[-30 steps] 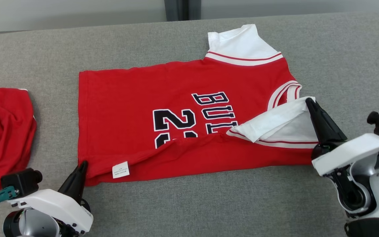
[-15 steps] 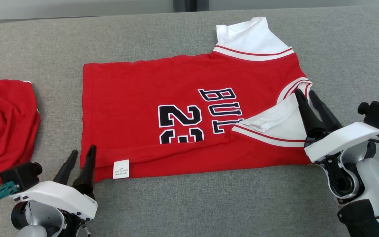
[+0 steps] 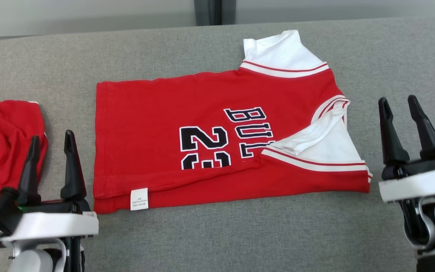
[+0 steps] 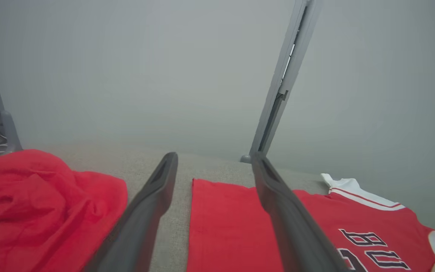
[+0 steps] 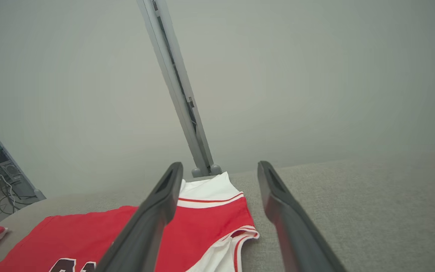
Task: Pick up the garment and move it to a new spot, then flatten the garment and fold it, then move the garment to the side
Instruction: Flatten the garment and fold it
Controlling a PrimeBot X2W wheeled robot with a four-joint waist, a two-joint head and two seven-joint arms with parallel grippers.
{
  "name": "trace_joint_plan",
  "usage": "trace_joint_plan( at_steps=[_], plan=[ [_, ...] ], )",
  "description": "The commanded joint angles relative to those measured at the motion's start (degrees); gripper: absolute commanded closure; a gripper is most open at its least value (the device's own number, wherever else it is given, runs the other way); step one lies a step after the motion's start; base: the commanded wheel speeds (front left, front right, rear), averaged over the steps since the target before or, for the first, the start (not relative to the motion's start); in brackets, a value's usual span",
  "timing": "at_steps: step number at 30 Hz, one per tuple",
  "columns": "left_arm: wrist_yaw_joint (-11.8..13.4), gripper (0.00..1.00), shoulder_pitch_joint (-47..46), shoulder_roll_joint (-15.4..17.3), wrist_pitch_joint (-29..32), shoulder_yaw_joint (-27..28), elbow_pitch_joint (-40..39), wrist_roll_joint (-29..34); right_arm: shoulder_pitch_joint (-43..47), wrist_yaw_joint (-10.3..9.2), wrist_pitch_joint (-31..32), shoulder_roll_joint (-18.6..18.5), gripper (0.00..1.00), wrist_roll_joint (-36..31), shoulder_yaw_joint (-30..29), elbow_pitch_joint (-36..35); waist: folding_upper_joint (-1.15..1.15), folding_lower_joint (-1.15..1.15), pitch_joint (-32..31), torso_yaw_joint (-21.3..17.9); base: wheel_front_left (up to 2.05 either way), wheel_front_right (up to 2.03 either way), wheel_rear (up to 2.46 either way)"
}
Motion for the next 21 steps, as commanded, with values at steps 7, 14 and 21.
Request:
trace_joint_plan(
  at_steps=[7, 14, 21],
  plan=[
    [3.5, 0.00, 4.2, 0.7, -2.2, -2.3, -1.4, 9.6, 11.0, 0.01, -0.5, 3.5, 0.00, -14.5, -4.5, -7.8, 0.00, 0.00, -3.3, -1.0, 0.00, 0.00, 0.00],
    [2.1, 0.00, 5.2, 1.9, -0.9, -3.1, 3.3, 10.8, 16.2, 0.01, -0.5, 6.0, 0.00, -19.1, -5.7, -8.6, 0.00, 0.00, -5.3, -1.3, 0.00, 0.00, 0.00],
    [2.0, 0.00, 5.5, 2.9, 3.0, -4.2, 4.7, 10.7, 17.2, 0.01, -0.5, 6.8, 0.00, -18.7, -5.6, -7.8, 0.00, 0.00, -6.0, -1.1, 0.00, 0.00, 0.00]
  ],
)
